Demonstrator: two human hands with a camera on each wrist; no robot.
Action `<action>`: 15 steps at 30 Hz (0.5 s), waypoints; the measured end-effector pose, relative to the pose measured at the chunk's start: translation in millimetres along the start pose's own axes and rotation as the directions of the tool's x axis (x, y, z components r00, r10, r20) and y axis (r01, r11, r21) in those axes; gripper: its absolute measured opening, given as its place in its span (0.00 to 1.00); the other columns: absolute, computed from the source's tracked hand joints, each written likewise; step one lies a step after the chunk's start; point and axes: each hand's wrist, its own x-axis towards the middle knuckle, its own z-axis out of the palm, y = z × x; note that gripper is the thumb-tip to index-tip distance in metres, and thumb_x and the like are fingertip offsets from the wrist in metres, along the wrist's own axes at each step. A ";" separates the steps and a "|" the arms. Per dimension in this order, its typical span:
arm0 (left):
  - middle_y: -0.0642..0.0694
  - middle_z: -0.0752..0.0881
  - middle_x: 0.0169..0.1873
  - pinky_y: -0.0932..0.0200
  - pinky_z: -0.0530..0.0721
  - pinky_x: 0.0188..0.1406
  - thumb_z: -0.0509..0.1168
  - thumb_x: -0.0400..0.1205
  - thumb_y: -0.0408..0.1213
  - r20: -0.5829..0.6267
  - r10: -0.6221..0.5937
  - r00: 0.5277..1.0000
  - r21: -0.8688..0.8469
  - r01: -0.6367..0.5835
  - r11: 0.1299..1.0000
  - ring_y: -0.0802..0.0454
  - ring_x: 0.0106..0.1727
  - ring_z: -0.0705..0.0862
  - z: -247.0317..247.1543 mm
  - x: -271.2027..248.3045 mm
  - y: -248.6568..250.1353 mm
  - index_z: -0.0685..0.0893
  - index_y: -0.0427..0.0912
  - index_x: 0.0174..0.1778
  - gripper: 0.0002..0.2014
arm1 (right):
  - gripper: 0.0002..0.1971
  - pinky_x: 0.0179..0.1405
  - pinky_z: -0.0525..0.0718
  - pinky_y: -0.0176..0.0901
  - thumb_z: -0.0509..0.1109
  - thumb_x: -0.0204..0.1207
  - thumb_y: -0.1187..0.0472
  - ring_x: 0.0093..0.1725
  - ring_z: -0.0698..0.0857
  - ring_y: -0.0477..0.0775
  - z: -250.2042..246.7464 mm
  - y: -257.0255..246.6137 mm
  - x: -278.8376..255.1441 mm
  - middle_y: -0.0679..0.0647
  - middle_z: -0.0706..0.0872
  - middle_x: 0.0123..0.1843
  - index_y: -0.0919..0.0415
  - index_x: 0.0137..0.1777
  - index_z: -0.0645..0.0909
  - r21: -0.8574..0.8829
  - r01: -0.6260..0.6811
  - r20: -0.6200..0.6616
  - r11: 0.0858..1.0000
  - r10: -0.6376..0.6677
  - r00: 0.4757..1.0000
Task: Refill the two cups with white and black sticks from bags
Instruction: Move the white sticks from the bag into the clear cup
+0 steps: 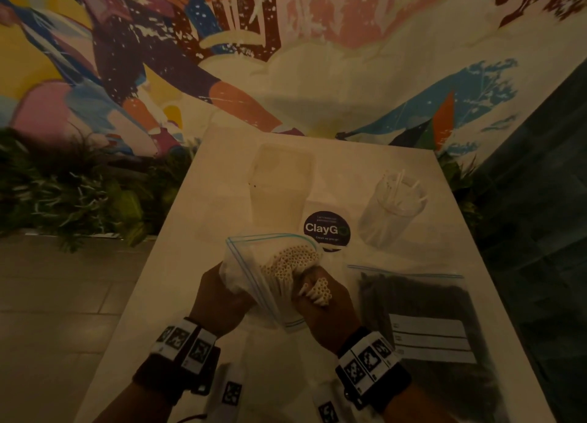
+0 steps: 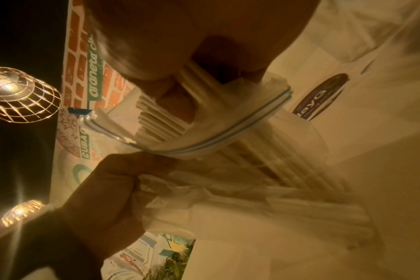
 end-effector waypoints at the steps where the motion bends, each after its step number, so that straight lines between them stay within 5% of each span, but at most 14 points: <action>1: 0.40 0.89 0.41 0.32 0.85 0.47 0.73 0.53 0.50 0.004 -0.002 1.000 0.002 0.002 1.000 0.40 0.46 0.88 0.0 -0.1 -0.4 0.83 0.51 0.40 0.20 | 0.17 0.63 0.79 0.36 0.64 0.73 0.52 0.58 0.82 0.44 -0.7 0.2 -0.1 0.50 0.87 0.56 0.58 0.57 0.83 -0.005 0.009 0.004 1.000 -0.009 1.000; 7: 0.65 0.90 0.37 0.52 0.87 0.46 0.73 0.52 0.52 0.025 -0.024 0.999 -0.002 0.025 1.000 0.68 0.43 0.86 2.3 0.0 2.1 0.83 0.53 0.43 0.23 | 0.21 0.59 0.80 0.34 0.62 0.71 0.44 0.55 0.85 0.50 -5.0 6.2 3.6 0.48 0.87 0.50 0.61 0.51 0.84 0.002 0.023 0.042 1.000 -0.023 0.999; 12: 0.44 0.89 0.42 0.37 0.87 0.48 0.74 0.52 0.51 0.000 -0.015 1.000 -0.020 0.015 1.000 0.47 0.45 0.87 1.4 -0.8 1.7 0.84 0.47 0.42 0.23 | 0.11 0.41 0.79 0.27 0.61 0.71 0.44 0.38 0.80 0.37 -8.7 4.1 3.7 0.40 0.80 0.34 0.50 0.36 0.76 -0.070 0.044 -0.092 0.997 -0.050 0.995; 15: 0.41 0.89 0.42 0.36 0.86 0.48 0.74 0.52 0.50 0.006 -0.021 1.000 -0.023 0.021 0.999 0.46 0.46 0.87 2.1 -0.7 0.1 0.84 0.45 0.42 0.24 | 0.17 0.34 0.78 0.35 0.62 0.69 0.44 0.33 0.78 0.44 -12.2 0.9 3.2 0.49 0.79 0.30 0.59 0.32 0.74 -0.062 0.010 -0.112 0.998 -0.017 0.994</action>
